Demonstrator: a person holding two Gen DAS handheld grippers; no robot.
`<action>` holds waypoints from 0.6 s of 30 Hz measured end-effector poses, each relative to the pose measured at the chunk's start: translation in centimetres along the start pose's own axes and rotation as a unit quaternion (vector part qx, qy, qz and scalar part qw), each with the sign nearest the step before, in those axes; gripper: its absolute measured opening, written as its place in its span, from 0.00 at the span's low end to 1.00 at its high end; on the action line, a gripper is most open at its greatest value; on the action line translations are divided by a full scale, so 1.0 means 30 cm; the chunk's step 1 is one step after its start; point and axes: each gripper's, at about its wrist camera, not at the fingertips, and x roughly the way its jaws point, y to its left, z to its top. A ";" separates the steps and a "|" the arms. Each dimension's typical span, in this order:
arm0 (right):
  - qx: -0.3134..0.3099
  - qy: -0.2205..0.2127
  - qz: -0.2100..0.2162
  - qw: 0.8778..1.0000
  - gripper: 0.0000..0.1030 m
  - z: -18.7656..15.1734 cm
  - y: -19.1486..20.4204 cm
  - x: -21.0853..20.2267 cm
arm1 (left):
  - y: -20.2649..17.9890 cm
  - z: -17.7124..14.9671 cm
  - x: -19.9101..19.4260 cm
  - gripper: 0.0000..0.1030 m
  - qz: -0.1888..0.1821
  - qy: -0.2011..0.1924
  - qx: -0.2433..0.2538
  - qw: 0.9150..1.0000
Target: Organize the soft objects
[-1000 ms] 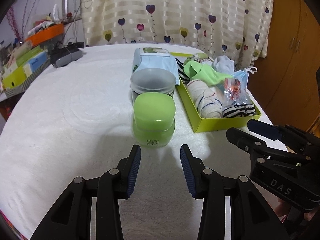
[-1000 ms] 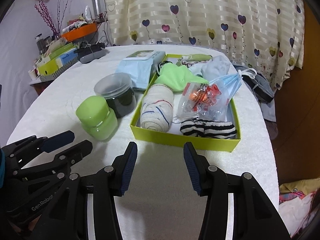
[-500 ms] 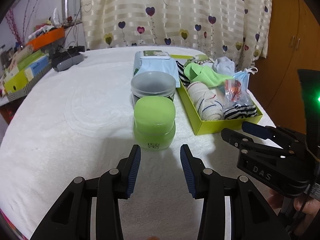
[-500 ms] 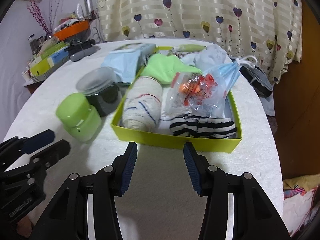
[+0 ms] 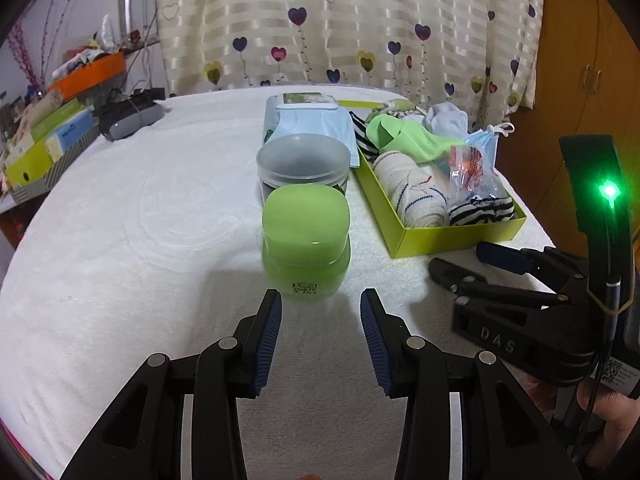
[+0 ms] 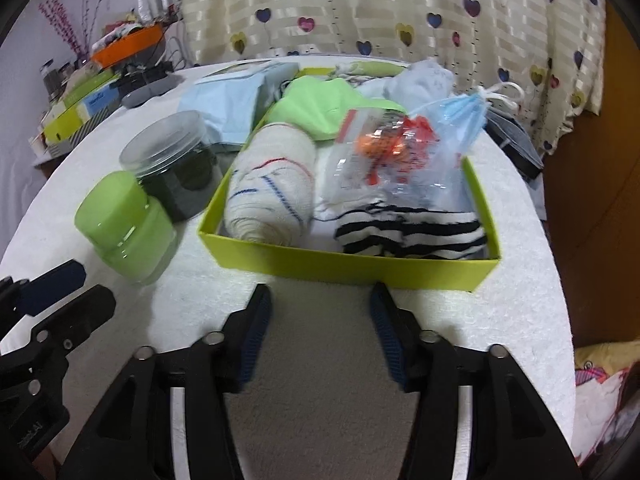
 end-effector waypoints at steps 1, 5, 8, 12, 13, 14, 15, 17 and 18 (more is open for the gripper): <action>-0.004 0.001 0.002 1.000 0.61 -0.001 0.005 0.002 | -0.001 -0.001 0.001 0.39 0.000 0.001 0.001 1.000; -0.007 0.002 0.000 1.000 0.61 -0.005 0.011 0.002 | -0.003 -0.007 0.003 0.39 0.000 0.003 0.002 1.000; -0.008 0.002 0.001 1.000 0.61 -0.006 0.015 0.001 | -0.002 -0.006 0.005 0.39 0.000 0.005 0.002 1.000; -0.013 0.003 -0.007 1.000 0.62 -0.007 0.023 0.003 | 0.000 -0.005 0.008 0.39 0.003 0.008 0.002 1.000; -0.012 0.003 -0.006 1.000 0.62 -0.006 0.024 0.003 | 0.002 -0.004 0.009 0.39 0.001 0.008 0.002 1.000; -0.012 0.003 -0.005 1.000 0.62 -0.005 0.025 0.003 | 0.002 -0.005 0.010 0.39 -0.001 0.010 0.003 1.000; -0.012 0.003 -0.005 1.000 0.62 -0.004 0.025 0.004 | 0.005 -0.004 0.013 0.39 -0.003 0.011 0.004 1.000; -0.012 0.003 -0.005 1.000 0.62 -0.004 0.024 0.004 | 0.005 -0.004 0.013 0.39 -0.004 0.013 0.008 1.000; -0.012 0.003 -0.005 1.000 0.62 -0.004 0.024 0.004 | 0.004 -0.004 0.013 0.39 -0.004 0.013 0.010 1.000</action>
